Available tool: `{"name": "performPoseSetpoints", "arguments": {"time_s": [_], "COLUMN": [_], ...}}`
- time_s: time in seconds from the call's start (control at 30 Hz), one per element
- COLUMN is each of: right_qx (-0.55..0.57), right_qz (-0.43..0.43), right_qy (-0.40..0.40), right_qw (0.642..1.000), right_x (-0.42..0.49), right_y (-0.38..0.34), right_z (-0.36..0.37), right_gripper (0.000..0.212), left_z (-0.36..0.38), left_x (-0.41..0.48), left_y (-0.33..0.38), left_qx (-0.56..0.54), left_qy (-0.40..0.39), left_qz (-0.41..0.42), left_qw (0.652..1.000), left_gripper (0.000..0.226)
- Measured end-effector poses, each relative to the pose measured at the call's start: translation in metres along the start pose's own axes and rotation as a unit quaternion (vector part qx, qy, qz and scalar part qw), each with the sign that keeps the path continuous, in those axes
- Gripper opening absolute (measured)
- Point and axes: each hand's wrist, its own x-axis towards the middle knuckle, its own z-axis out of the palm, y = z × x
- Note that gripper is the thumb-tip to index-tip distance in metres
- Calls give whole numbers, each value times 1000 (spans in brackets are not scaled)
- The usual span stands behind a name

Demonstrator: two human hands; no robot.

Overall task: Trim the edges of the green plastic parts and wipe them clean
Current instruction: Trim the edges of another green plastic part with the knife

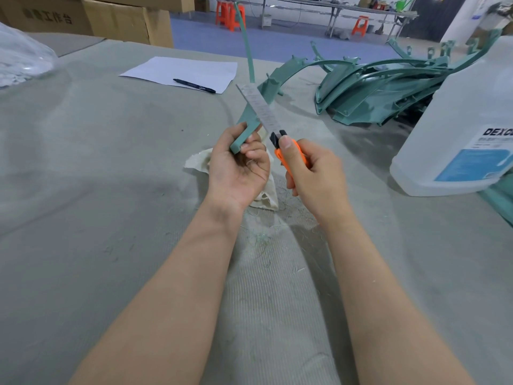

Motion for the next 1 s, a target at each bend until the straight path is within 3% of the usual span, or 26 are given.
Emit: {"name": "performPoseSetpoints", "arguments": {"time_s": [0.63,0.8,1.0], "right_qx": [-11,-19,-8], "right_qz": [-10,-25,-15], "right_qy": [-18,-56,-32], "right_qw": [1000,998,999], "right_x": [-2,-5,-3], "right_y": [-1,-2,0], "right_z": [-1,4,2], "right_gripper": [53,49,50], "left_z": [2,2,2], "left_x": [0,1,1], "left_y": [-1,0,2], "left_qx": [-4,19,15], "left_qy": [7,26,3], "left_qz": [11,24,16], "left_qw": [1000,999,1000], "left_gripper": [10,32,18]}}
